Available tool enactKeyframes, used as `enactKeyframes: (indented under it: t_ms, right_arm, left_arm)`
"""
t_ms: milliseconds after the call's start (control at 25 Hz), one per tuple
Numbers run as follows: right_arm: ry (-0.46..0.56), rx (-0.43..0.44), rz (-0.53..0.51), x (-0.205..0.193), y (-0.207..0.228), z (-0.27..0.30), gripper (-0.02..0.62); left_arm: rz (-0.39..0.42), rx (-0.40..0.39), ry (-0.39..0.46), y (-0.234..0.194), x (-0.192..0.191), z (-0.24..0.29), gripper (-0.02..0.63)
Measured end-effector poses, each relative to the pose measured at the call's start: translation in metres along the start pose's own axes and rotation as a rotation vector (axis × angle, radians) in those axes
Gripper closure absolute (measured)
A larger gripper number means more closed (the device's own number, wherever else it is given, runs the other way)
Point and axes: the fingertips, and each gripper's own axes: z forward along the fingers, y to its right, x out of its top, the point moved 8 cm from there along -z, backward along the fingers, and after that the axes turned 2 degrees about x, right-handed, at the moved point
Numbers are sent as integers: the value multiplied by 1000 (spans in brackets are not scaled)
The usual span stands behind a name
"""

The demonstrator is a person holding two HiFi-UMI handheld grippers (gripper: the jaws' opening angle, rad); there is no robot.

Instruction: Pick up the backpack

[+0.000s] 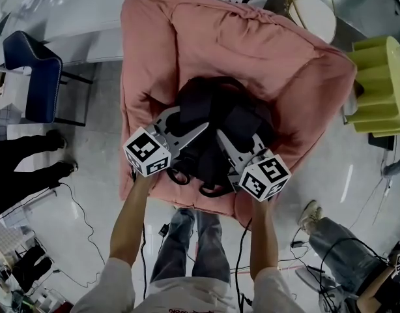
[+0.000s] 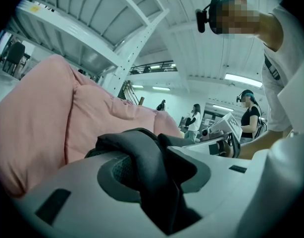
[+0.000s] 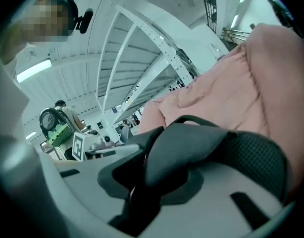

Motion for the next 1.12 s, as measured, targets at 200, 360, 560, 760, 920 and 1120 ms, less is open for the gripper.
enactKeyframes:
  t_ms: [200, 360, 560, 760, 920, 1120]
  right_arm:
    - [58, -29, -25, 14, 6, 4, 504]
    - [109, -60, -68, 18, 1, 1, 530]
    - [141, -45, -108, 25, -14, -12, 535]
    - [157, -45, -119, 23, -36, -27, 535]
    - [173, -47, -96, 21, -49, -36, 537]
    - [158, -54, -78, 13, -79, -54, 538]
  left_arm:
    - [3, 28, 15, 4, -1, 3, 466]
    - [10, 51, 33, 7, 2, 1, 501]
    - [0, 69, 91, 22, 20, -9, 529]
    - [-29, 65, 132, 38, 33, -22, 532]
    - [-34, 68, 138, 52, 32, -32, 538]
    - [-55, 79, 132, 80, 30, -56, 540]
